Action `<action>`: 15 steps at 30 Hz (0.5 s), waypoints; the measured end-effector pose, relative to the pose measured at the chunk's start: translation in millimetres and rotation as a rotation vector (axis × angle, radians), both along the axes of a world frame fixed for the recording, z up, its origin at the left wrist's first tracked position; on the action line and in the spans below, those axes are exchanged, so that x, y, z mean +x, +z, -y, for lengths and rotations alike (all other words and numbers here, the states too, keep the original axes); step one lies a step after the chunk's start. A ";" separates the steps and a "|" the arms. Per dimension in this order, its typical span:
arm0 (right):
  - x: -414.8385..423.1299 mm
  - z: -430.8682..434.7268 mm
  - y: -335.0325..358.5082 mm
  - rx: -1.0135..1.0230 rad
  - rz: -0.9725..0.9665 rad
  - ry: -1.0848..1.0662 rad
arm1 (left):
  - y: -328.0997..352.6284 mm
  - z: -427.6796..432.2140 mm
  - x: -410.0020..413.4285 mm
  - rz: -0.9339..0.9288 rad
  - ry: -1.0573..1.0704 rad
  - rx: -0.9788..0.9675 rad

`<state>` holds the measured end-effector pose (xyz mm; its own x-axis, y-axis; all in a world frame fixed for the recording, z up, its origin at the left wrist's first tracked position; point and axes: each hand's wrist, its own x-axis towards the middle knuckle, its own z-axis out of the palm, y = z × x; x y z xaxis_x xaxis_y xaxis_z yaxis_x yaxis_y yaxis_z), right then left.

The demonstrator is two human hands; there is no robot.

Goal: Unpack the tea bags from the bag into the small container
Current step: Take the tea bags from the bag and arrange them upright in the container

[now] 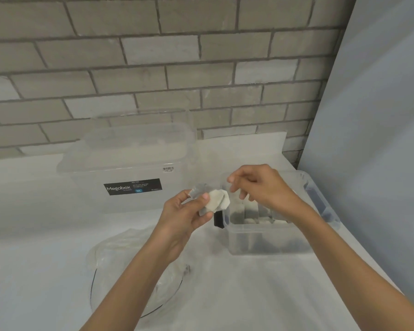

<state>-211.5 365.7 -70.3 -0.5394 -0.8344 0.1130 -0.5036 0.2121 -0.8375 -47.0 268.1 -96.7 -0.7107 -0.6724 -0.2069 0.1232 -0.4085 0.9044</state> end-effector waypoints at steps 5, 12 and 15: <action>24.3 -19.4 6.4 -0.060 0.075 -0.090 | 0.1 -10.4 -18.3 -0.047 0.000 0.039; 11.5 -25.4 3.3 -0.013 0.162 -0.181 | 0.1 -20.5 -33.9 -0.076 -0.059 0.029; 5.7 -26.7 6.0 -0.004 0.225 -0.152 | -0.8 -22.7 -38.6 -0.071 -0.065 -0.005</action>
